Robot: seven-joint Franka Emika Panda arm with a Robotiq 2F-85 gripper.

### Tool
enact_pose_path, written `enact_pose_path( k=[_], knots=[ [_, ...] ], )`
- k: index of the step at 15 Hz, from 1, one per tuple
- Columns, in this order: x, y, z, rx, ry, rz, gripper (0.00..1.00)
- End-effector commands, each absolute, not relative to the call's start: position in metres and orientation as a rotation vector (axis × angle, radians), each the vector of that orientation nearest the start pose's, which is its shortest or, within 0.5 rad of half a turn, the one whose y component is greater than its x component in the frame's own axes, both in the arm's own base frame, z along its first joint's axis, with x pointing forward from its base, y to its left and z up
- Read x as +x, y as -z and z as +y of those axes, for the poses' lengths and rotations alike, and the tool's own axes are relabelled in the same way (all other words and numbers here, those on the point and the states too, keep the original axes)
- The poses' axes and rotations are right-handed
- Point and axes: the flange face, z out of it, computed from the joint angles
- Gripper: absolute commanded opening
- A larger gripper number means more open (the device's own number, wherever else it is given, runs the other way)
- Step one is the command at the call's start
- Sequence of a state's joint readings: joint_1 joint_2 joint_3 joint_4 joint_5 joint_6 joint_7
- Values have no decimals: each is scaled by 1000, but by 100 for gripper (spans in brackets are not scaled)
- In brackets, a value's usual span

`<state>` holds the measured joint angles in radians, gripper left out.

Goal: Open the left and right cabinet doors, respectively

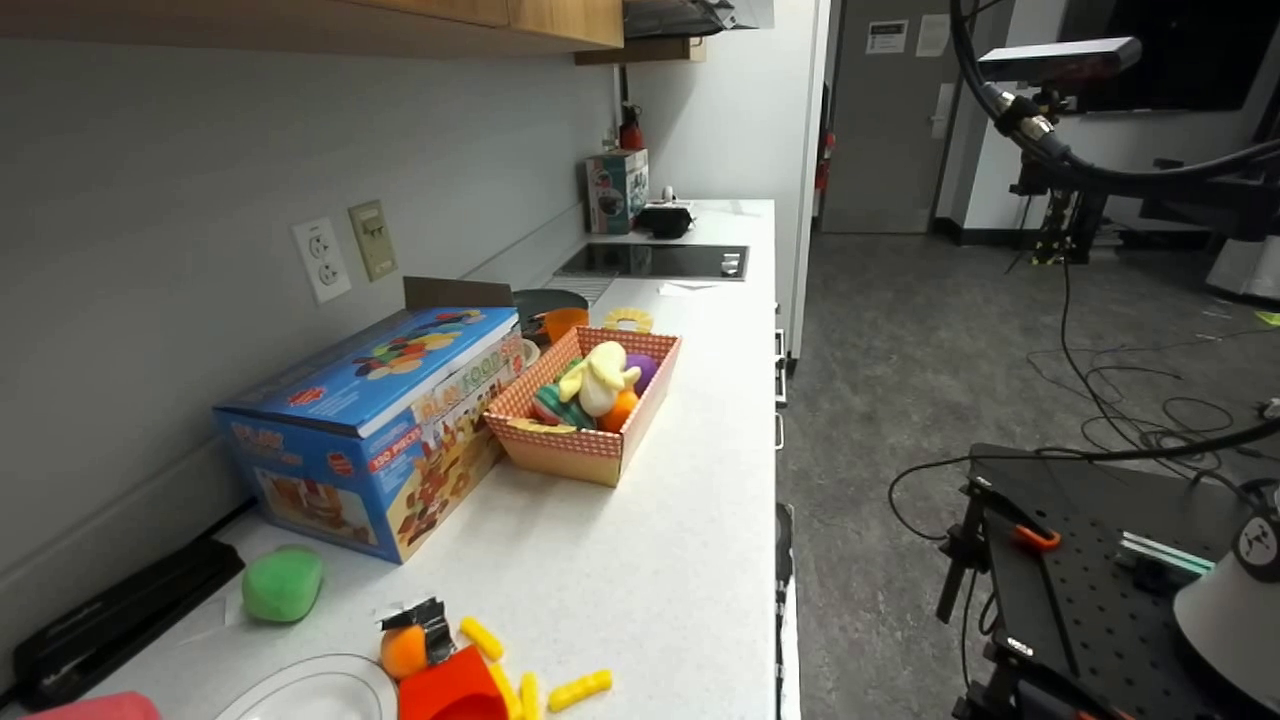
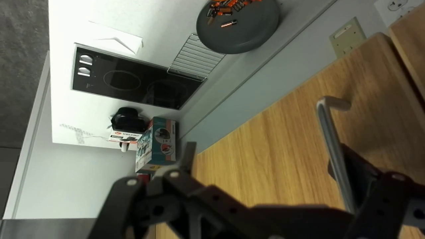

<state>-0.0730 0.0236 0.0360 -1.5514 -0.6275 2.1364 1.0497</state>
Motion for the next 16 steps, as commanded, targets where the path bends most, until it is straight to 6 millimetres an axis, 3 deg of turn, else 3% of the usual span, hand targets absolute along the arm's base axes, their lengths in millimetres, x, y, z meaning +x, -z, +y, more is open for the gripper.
enact_pose_path(
  k=[1,10,16],
  knots=[
    [587,-696,-74,-2916,1294,1471,100],
    [520,-700,-91,-3021,1212,1521,100],
    [492,-700,-103,-2983,1273,1506,100]
  ],
)
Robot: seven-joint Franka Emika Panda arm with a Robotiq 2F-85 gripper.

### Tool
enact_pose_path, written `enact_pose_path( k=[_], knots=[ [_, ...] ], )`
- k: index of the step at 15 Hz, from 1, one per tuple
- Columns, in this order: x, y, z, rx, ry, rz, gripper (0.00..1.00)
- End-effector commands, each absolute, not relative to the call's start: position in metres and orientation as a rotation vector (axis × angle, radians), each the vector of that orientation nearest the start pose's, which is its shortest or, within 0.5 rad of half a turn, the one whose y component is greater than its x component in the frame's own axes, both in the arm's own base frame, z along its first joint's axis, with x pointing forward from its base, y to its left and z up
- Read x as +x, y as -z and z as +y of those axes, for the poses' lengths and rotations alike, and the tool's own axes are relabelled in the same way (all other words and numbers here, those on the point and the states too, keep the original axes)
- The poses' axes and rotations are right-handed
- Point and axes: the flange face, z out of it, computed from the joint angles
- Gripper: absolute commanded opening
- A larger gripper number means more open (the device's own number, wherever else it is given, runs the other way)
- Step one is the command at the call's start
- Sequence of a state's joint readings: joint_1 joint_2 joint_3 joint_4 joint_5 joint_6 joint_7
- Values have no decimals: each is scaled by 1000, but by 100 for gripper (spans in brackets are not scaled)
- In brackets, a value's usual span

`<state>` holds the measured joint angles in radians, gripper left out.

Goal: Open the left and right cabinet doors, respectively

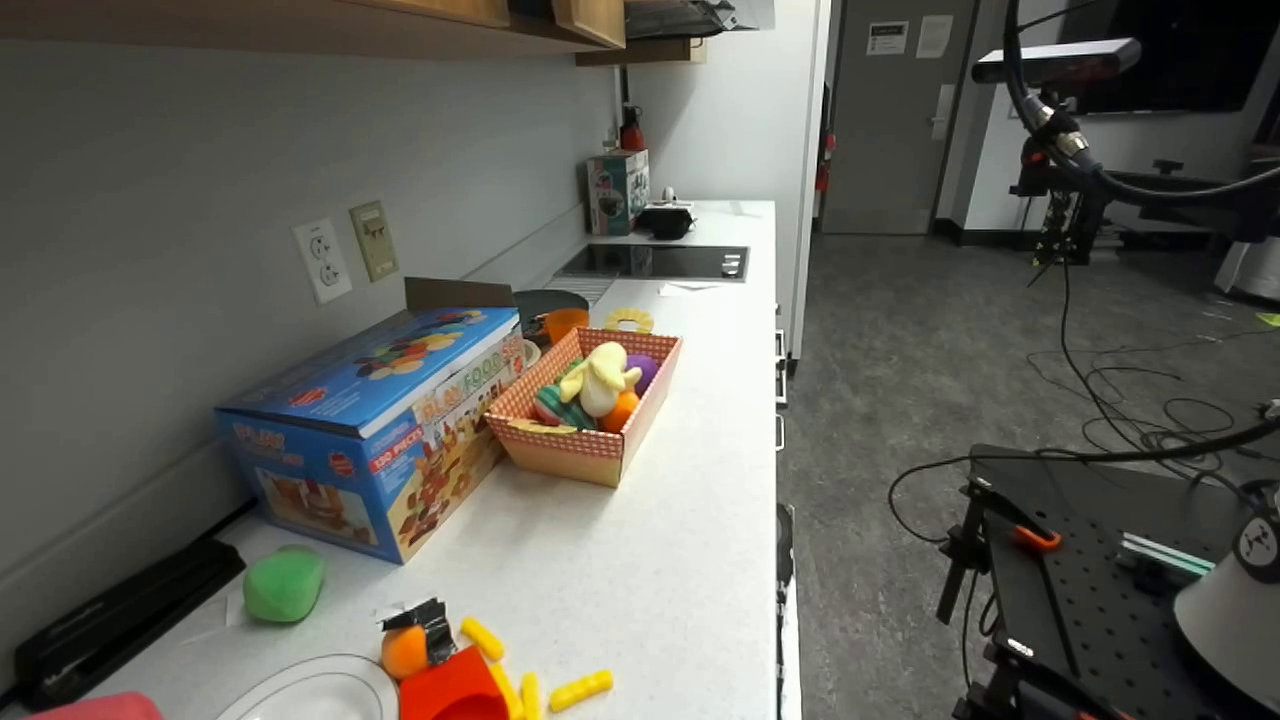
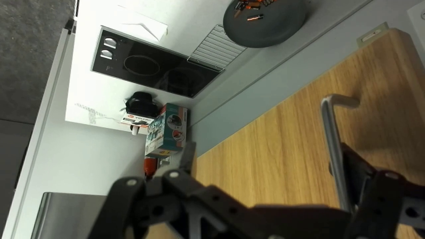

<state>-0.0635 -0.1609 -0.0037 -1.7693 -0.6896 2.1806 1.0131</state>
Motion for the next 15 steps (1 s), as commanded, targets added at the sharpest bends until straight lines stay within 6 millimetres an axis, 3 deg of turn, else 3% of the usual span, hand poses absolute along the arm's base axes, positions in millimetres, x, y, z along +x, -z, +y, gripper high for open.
enact_pose_path(
  k=[1,3,4,11,13,15],
  knots=[
    [488,-701,-105,-2976,1306,1501,100],
    [480,-703,-109,-2938,1379,1500,100],
    [531,-691,-68,-2908,1377,1280,100],
    [520,-689,-72,-2898,1399,1271,100],
    [522,-691,-71,-2936,1390,1135,100],
    [516,-692,-86,-3007,1332,1020,100]
  ],
)
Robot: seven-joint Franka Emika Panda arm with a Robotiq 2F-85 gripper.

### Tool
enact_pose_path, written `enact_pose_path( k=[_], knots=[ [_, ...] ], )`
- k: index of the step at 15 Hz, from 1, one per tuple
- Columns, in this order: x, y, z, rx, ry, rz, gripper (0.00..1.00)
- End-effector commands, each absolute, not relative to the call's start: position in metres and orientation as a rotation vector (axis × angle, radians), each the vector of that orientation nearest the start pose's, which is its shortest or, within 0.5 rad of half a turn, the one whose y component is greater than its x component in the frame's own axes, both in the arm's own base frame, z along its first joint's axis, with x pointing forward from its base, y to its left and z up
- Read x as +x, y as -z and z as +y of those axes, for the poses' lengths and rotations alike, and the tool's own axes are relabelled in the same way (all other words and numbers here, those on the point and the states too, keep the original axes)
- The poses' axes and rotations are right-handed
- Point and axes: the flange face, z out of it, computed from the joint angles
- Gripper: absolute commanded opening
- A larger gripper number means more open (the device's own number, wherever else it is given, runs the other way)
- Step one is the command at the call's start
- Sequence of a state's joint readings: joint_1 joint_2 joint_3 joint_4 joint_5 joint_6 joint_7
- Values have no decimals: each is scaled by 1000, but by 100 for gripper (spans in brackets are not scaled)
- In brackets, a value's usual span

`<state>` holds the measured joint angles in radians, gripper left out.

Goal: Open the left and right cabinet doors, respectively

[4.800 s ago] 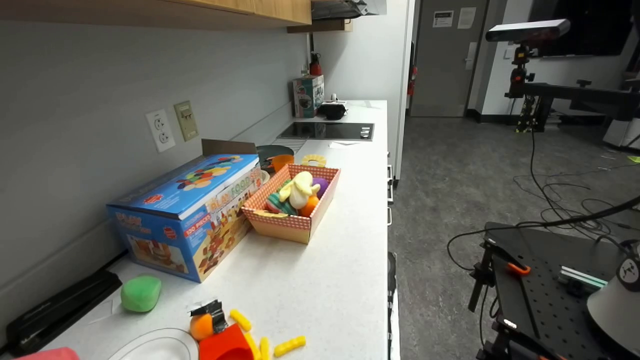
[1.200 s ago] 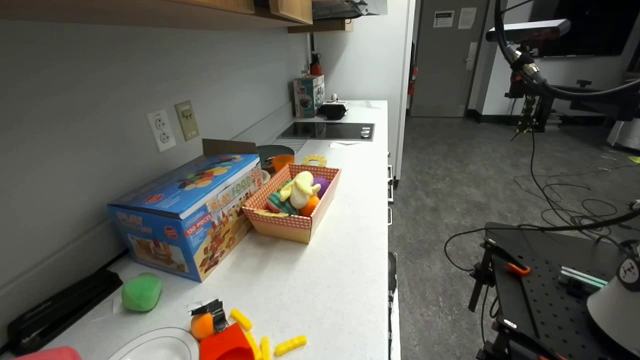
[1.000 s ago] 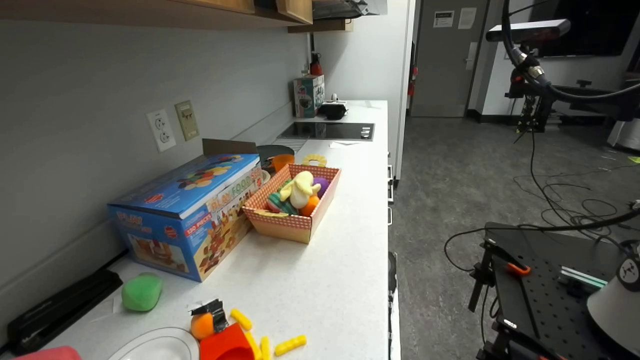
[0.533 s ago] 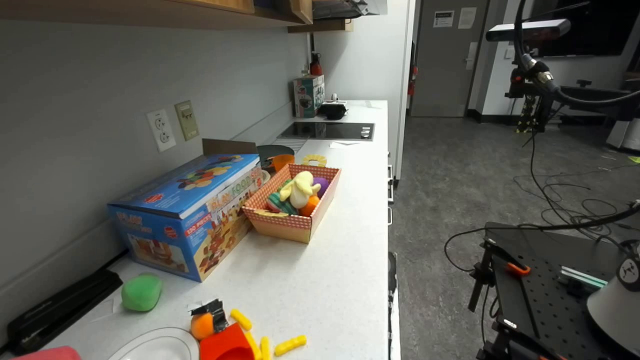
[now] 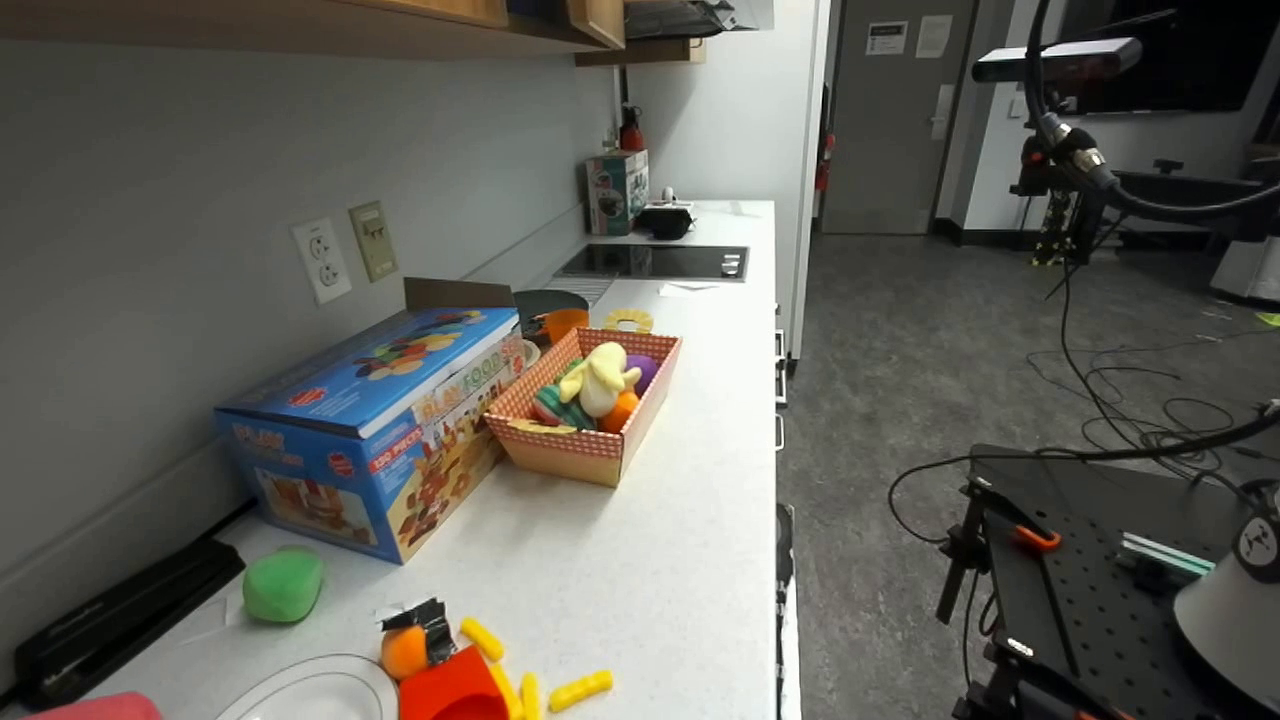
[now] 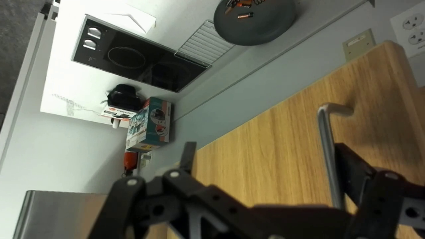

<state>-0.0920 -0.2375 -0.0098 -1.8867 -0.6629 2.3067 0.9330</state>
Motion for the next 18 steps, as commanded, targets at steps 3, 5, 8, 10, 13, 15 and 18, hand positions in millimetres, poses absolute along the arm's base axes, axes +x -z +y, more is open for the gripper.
enact_pose_path(
  k=[3,5,8,10,13,15,18],
  knots=[
    [498,-701,-116,-3113,1292,978,100],
    [489,-707,-126,-3156,1320,991,100],
    [479,-707,-141,-3185,1380,1069,100],
    [471,-705,-146,-3175,1392,1083,100],
    [453,-703,-154,-3159,1411,1091,100],
    [440,-700,-157,-3143,1427,1098,100],
    [421,-696,-164,-3109,1465,1111,100]
  ],
)
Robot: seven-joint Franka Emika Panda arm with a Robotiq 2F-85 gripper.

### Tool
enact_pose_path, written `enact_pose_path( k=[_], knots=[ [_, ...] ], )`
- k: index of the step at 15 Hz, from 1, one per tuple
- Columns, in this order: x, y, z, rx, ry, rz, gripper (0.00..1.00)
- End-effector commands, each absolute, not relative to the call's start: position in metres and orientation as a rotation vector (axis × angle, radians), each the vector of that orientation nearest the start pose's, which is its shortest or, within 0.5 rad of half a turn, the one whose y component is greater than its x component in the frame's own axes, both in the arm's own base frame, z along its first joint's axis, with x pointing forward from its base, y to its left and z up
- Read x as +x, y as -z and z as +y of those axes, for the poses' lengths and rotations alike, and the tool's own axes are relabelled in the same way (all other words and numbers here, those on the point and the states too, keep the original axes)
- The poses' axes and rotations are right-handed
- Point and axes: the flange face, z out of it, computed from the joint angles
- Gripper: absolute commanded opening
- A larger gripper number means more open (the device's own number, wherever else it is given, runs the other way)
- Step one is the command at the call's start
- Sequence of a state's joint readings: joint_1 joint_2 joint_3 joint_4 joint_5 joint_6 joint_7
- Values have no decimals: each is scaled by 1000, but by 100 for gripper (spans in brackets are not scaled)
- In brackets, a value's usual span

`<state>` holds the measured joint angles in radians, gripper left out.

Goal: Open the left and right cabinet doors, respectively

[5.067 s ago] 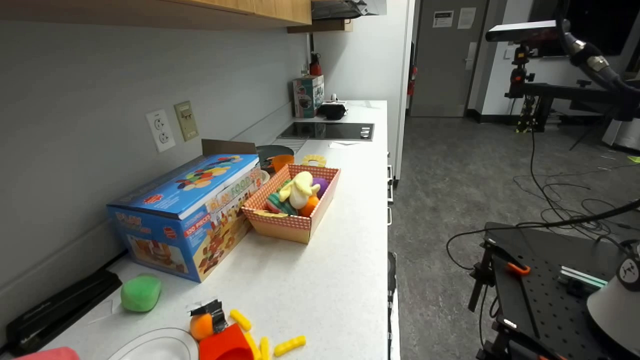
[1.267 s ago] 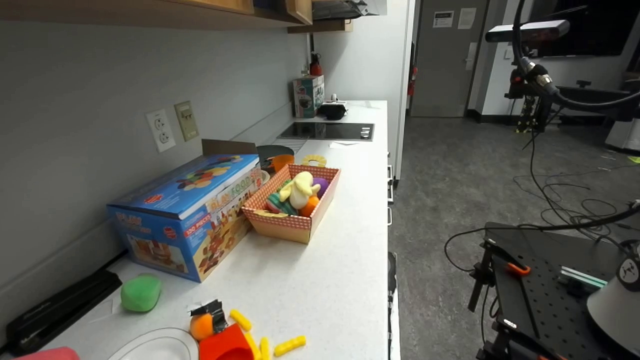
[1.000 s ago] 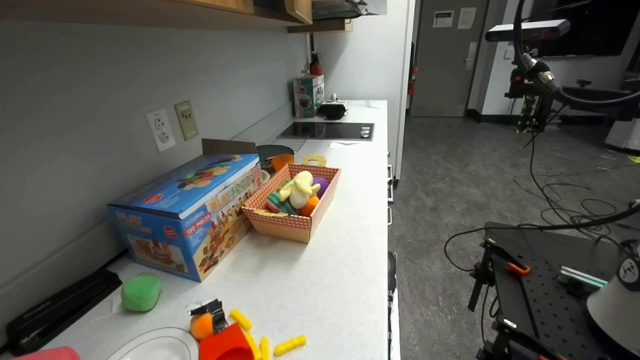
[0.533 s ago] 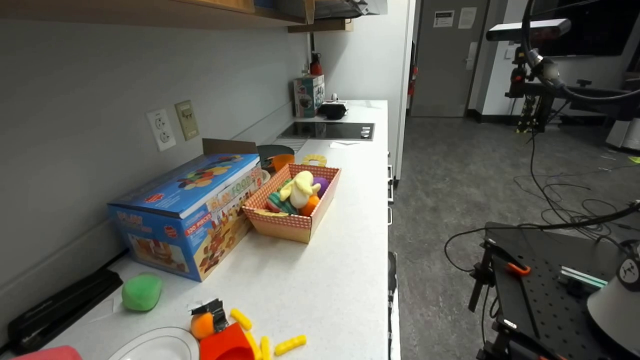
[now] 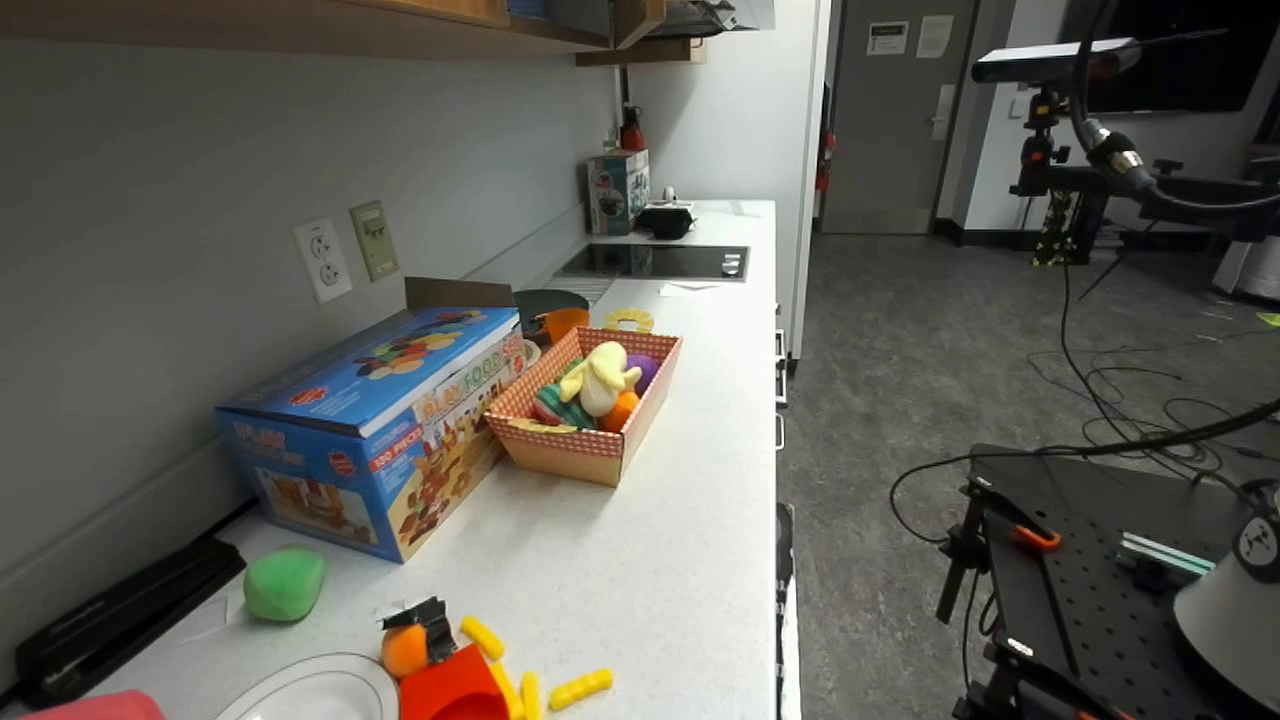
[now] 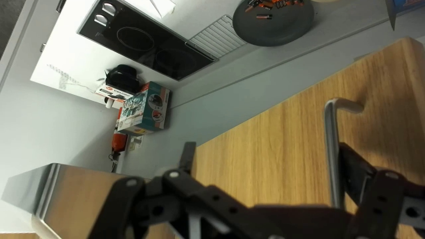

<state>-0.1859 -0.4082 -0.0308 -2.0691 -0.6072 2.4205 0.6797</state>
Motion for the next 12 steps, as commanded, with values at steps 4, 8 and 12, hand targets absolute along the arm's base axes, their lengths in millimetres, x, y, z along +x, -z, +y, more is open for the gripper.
enact_pose_path(
  k=[4,8,12],
  knots=[
    [395,-691,-176,-3049,1528,1134,100],
    [375,-683,-191,-3018,1492,1137,100],
    [363,-679,-213,-2958,1292,1039,100]
  ],
)
